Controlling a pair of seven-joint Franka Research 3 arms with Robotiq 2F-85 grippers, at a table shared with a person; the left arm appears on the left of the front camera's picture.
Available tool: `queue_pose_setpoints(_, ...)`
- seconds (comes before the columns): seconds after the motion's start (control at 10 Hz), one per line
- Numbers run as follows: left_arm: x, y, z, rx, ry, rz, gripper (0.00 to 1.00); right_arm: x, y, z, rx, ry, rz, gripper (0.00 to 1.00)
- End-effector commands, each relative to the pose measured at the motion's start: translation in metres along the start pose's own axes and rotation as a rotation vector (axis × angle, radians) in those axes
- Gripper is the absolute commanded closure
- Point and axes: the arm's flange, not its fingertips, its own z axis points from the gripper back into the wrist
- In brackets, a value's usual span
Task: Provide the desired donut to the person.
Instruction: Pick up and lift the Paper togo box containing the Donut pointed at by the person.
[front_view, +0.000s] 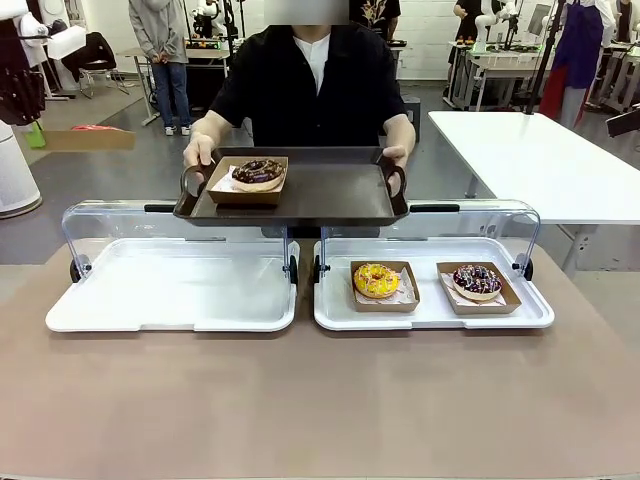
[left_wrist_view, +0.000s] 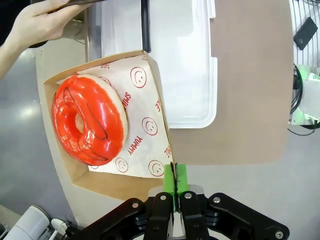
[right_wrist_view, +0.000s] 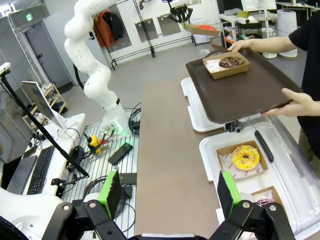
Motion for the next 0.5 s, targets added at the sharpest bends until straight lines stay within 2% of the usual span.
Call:
queue_pose_setpoints(0.0, -0.0008, -0.0012, 0.0012, -0.001, 0.021, 0.014, 1.0, 0.0007, 0.0008, -0.0002, 0.007, -0.004, 0.005, 0.0)
queue_pose_setpoints(0.4, -0.0008, -0.0012, 0.0012, -0.001, 0.021, 0.014, 1.0, 0.0007, 0.0008, -0.0002, 0.007, -0.004, 0.005, 0.0)
